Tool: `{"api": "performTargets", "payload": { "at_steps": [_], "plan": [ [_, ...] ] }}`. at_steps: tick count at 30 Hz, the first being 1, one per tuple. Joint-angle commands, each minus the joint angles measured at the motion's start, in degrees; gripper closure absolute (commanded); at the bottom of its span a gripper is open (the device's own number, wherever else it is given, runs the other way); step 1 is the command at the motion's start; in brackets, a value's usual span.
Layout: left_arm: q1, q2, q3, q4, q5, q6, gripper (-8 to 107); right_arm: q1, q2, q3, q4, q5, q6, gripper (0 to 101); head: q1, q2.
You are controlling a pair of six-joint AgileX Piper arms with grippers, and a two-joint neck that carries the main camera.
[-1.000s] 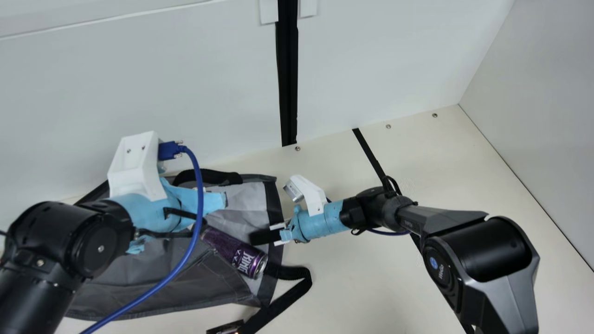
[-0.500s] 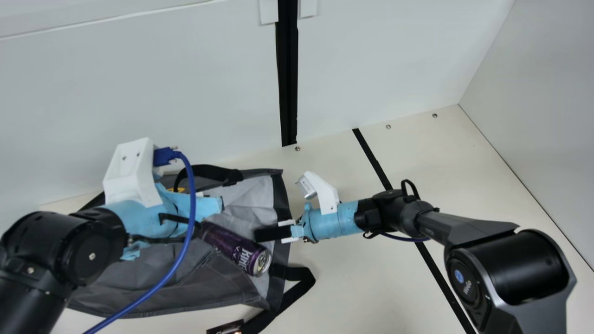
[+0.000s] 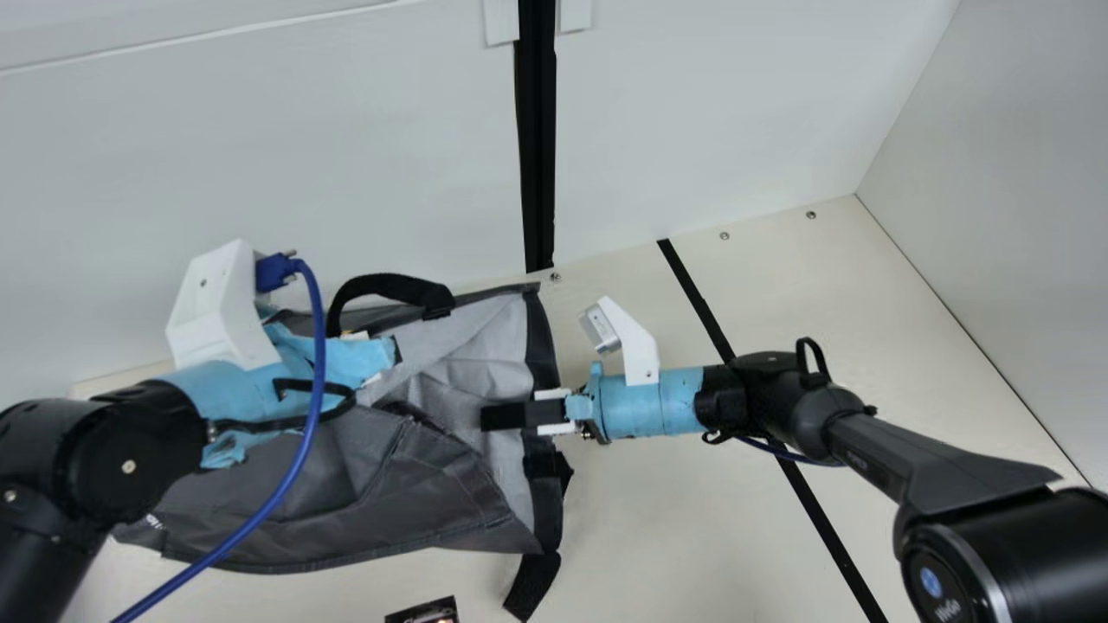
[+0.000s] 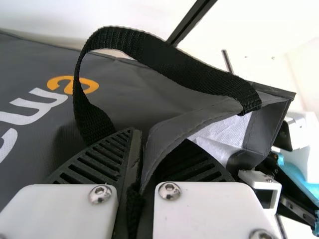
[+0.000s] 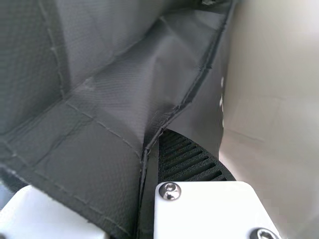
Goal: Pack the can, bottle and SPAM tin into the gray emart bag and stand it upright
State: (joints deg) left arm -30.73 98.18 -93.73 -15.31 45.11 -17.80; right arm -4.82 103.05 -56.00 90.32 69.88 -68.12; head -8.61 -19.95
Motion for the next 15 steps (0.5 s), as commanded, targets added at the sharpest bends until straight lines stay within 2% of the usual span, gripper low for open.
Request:
{"api": "performTargets", "payload": {
  "at_steps": [1, 15],
  "plan": [
    [0.4, -0.3, 0.1, -1.4, -0.5, 0.5, 107, -0.2, -2.0, 0.2, 0.2, 0.0, 1.1, 101, -1.4, 0.0],
    [1.5, -4.0, -1.4, -4.2, -1.1, 2.5, 107, -2.7, -13.8, 0.5, 1.3, 0.0, 9.4, 101, -1.4, 0.0]
  ]
}}
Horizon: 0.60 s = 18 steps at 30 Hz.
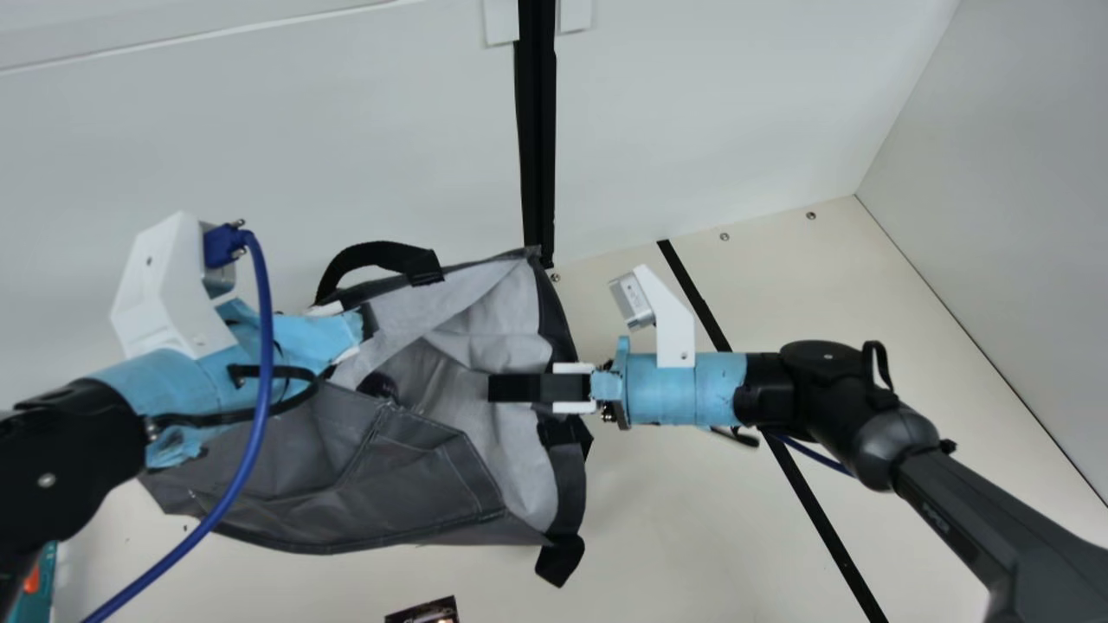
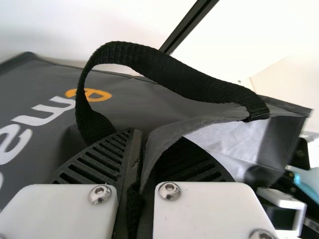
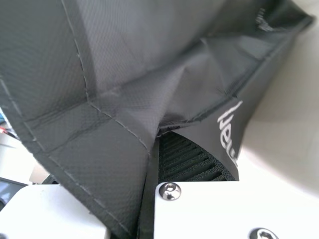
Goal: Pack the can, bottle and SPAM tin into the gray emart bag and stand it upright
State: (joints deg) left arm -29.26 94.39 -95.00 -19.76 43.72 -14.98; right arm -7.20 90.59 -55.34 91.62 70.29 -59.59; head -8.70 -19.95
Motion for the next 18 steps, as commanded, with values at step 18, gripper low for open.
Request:
{"api": "performTargets", "payload": {
  "at_steps": [18],
  "plan": [
    [-3.5, -7.8, -3.1, 9.3, 8.1, -7.5, 107, -5.9, -16.5, -3.8, -3.2, -0.4, 14.1, 101, -1.3, 0.0]
  ]
}}
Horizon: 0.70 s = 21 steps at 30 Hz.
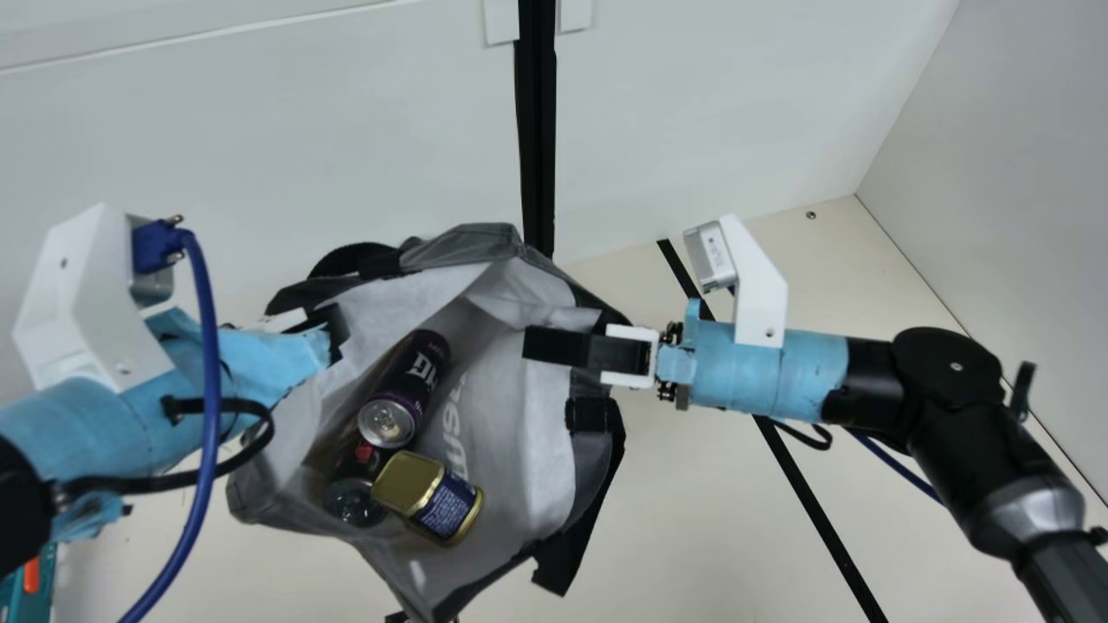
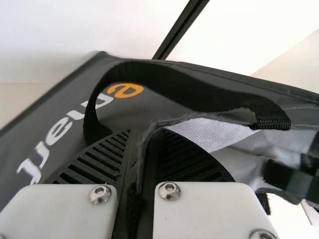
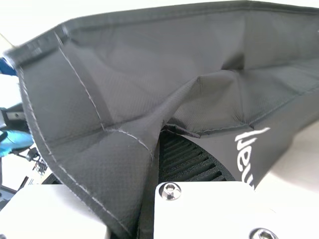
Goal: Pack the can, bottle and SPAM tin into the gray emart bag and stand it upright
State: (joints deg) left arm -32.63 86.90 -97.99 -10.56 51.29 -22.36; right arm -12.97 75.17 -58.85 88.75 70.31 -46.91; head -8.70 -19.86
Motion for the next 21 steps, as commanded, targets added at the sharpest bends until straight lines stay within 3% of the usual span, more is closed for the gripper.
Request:
{"api": "performTargets", "payload": {
  "at_steps": [1, 21],
  "plan": [
    [-0.3, -0.6, -0.4, 0.2, 1.2, -0.5, 107, -0.5, -1.8, -0.6, -0.8, -0.4, 2.4, 101, -1.3, -0.1],
    [-2.3, -6.8, -8.6, -1.1, 17.5, -2.0, 107, -3.3, -14.9, -9.5, -12.3, -0.4, 24.2, 101, -1.3, -0.1]
  ]
}}
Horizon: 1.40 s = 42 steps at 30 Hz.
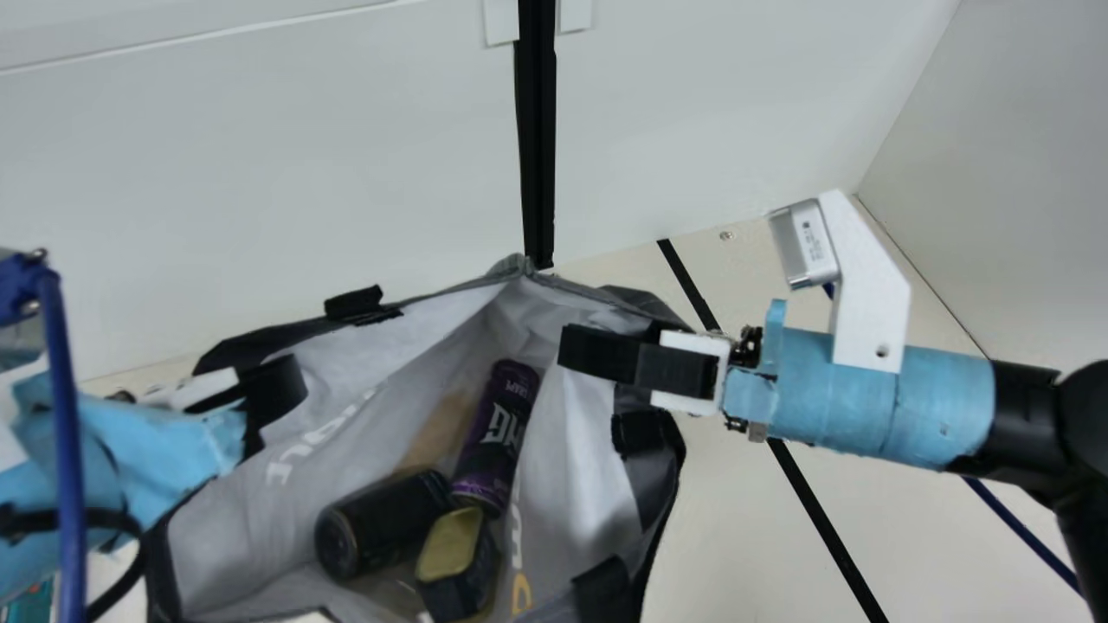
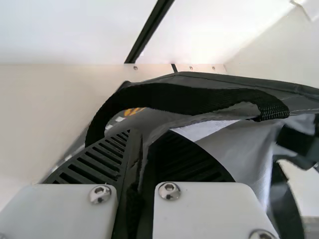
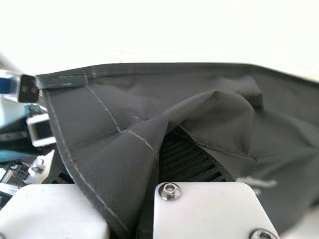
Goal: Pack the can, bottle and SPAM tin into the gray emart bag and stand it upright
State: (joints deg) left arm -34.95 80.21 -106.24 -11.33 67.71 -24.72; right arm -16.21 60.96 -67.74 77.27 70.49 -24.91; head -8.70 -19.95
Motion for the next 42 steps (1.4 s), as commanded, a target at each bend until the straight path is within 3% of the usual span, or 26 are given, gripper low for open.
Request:
{"api": "performTargets", "payload": {
  "at_steps": [1, 12, 17, 22, 32, 42],
  "plan": [
    [0.2, -0.3, -0.7, -0.9, 2.0, 0.7, 107, -0.1, -1.2, -1.1, -1.5, -0.6, 3.5, 101, -1.3, 0.0],
    [-1.4, -4.8, 8.8, -4.6, 2.2, 4.2, 107, 2.7, -6.4, -6.3, -13.5, -0.6, 18.6, 101, -1.3, 0.0],
    [-1.2, -4.6, 12.7, -6.8, 2.2, 6.9, 107, 4.4, -7.6, -4.7, -19.2, -0.6, 22.4, 101, -1.3, 0.0],
    [0.2, -2.8, 13.7, -8.3, 2.2, 10.5, 107, 4.1, -7.3, -1.5, -22.0, -0.6, 22.1, 101, -1.3, 0.0],
    [3.3, 3.5, 7.1, -7.9, 2.2, 16.4, 107, 0.1, -3.2, 3.4, -20.6, -0.6, 12.0, 101, -1.3, 0.0],
    [3.2, 12.0, -3.8, -6.5, 1.0, 18.5, 107, -3.1, 2.1, 2.5, -17.1, -0.6, 1.0, 101, -1.3, 0.0]
  ]
}}
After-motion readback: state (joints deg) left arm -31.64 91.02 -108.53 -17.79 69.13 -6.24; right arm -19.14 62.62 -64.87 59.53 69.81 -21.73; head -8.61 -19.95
